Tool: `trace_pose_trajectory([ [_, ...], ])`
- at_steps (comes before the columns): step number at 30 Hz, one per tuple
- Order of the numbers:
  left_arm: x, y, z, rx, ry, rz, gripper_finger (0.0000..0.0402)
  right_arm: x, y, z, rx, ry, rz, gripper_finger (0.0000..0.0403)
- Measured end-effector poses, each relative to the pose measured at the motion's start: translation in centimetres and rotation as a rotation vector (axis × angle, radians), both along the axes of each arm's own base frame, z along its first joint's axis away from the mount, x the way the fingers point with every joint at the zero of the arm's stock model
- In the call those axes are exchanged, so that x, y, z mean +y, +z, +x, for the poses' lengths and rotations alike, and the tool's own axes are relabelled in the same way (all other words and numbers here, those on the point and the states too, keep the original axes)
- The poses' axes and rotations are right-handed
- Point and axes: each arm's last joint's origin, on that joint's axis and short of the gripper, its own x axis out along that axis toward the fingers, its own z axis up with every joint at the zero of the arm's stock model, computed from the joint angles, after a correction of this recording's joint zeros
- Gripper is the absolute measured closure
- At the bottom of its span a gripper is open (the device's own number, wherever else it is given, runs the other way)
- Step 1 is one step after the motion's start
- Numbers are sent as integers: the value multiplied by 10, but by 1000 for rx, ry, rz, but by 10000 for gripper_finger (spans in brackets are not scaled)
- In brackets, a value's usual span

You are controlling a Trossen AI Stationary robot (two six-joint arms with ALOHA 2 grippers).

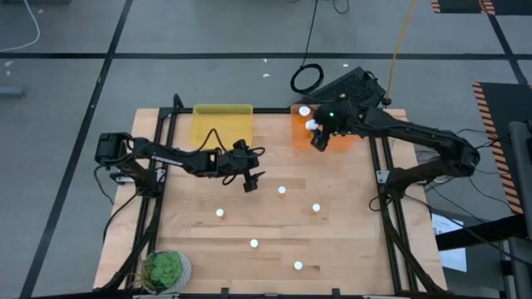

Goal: Pick and place medicine bottles into bin by pill shape (circle, oval)
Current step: Put the big yellow pill bottle into the transparent orange bin

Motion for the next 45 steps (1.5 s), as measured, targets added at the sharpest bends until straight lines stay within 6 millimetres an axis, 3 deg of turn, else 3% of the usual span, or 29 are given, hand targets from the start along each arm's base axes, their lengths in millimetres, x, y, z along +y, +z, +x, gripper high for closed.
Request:
trace_pose_trajectory([
  [8, -1, 2, 2, -26, -4, 1, 89, -17, -35, -32, -95, -153, -26, 190],
  [17, -2, 4, 3, -51, -6, -2, 89, -39, -75, -48, -85, -278, -5, 190],
  [27, -4, 4, 3, -52, -17, 4, 89, -42, -109, -60, -95, -339, 8, 190],
  [35, -4, 4, 3, -55, -18, 3, 89, -43, -119, -60, -89, -359, 23, 186],
  [45, -8, 4, 4, -58, -30, 0, 89, -48, -122, -57, -113, -371, 13, 127],
])
